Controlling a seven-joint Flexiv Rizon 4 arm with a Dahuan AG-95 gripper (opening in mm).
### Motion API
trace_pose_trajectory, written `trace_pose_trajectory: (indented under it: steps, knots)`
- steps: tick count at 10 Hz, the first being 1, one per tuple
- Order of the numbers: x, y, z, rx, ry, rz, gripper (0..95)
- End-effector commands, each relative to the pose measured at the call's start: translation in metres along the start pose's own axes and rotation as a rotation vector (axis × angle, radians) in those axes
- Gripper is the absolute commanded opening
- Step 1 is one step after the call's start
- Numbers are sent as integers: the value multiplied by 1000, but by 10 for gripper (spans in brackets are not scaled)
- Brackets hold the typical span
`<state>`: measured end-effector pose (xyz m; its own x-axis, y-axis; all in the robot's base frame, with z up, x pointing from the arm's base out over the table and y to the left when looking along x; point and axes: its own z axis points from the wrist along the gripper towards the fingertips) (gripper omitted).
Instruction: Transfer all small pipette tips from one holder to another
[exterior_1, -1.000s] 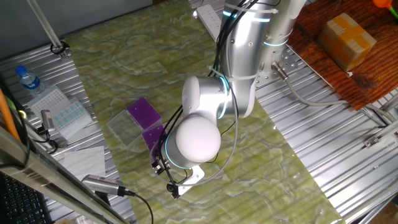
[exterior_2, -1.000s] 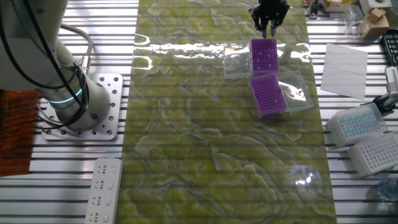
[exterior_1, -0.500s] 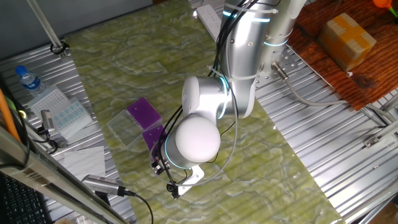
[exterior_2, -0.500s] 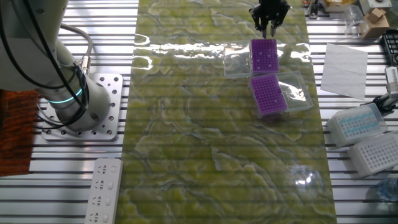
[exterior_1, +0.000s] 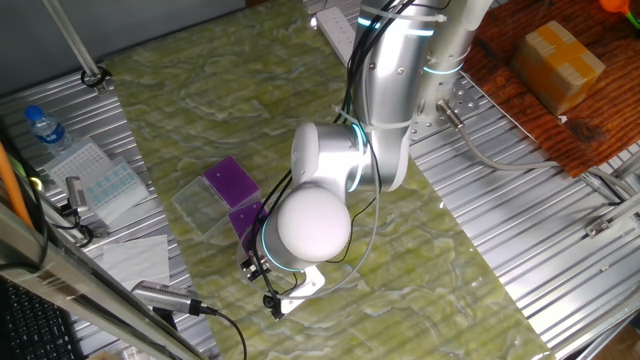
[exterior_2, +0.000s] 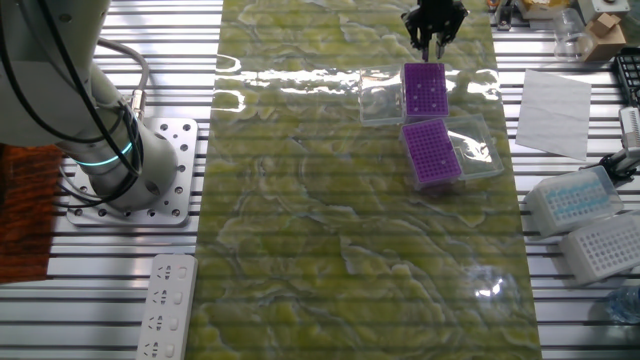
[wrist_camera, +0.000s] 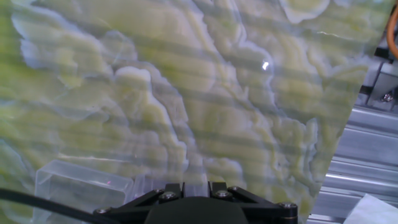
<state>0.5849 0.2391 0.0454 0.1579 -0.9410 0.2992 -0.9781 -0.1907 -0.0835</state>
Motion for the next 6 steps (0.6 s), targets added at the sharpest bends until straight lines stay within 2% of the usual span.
trace_pose_trajectory:
  steps: [1, 6]
  knots:
    - [0, 0, -1, 0, -1, 3, 190]
    - [0, 0, -1, -2, 8, 12, 190]
